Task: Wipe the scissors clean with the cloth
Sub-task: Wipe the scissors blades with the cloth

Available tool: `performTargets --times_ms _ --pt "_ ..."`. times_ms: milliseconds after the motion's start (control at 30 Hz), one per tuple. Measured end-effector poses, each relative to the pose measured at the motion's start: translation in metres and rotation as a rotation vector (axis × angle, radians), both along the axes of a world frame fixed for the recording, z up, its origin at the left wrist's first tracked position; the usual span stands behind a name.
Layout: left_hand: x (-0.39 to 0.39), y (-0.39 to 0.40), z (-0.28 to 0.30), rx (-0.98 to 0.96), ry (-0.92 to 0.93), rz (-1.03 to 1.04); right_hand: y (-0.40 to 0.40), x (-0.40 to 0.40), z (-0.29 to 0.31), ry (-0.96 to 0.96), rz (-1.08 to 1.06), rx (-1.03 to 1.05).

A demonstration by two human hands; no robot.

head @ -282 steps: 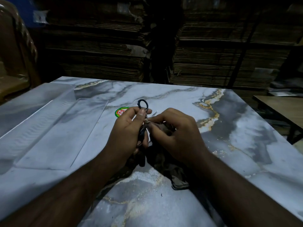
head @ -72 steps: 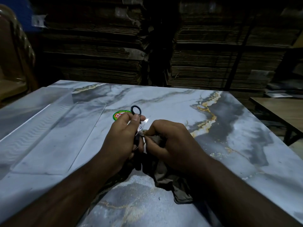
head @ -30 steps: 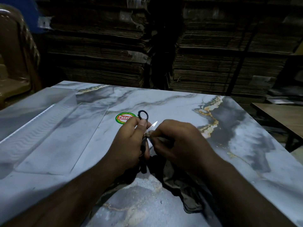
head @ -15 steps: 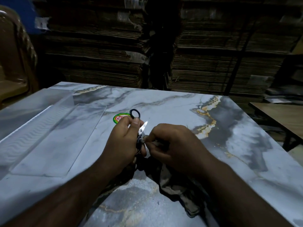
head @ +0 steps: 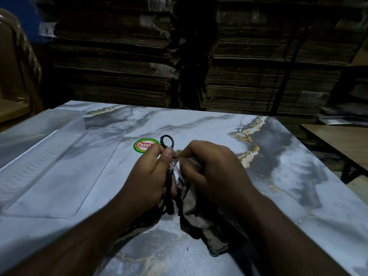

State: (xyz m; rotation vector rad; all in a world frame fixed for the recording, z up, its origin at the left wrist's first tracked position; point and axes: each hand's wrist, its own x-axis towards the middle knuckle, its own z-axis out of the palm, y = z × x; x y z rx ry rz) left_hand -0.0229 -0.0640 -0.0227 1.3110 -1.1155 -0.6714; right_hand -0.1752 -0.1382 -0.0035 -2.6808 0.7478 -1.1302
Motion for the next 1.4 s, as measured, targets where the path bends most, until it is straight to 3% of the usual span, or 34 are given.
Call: performTargets --times_ms 133,200,300,400,500,600,733,967,1133,1300,1400 --pt "-0.001 0.000 0.002 0.021 0.044 -0.004 -0.016 -0.016 0.005 -0.130 -0.188 0.042" --pt "-0.002 -0.001 0.001 0.030 0.049 0.002 -0.012 -0.019 0.006 -0.162 -0.143 0.054" --pt "-0.001 -0.001 0.002 0.018 0.062 -0.003 0.002 -0.006 0.004 -0.020 -0.001 0.036" --pt "0.002 -0.001 0.001 -0.001 0.083 -0.005 -0.008 -0.001 0.001 0.043 -0.091 0.069" --pt "0.002 -0.004 -0.001 0.003 0.083 0.001 -0.020 -0.012 0.002 -0.051 -0.165 0.103" --pt "0.002 -0.007 -0.003 0.004 0.099 0.025 -0.010 -0.014 0.006 -0.150 -0.052 0.104" --pt "0.007 -0.009 -0.009 -0.015 0.098 0.053 -0.001 0.002 0.003 0.018 0.136 0.058" --pt "0.009 -0.010 -0.008 -0.039 0.164 0.058 -0.005 -0.008 0.003 0.137 0.190 0.099" --pt "0.007 -0.009 -0.004 -0.037 0.180 -0.026 0.001 -0.005 0.005 0.000 0.166 0.019" --pt "0.004 -0.008 -0.003 -0.046 0.166 -0.065 0.005 0.004 -0.001 0.009 0.006 -0.109" --pt "0.003 -0.007 -0.003 -0.044 0.174 -0.048 0.006 0.005 -0.002 -0.001 0.015 -0.103"
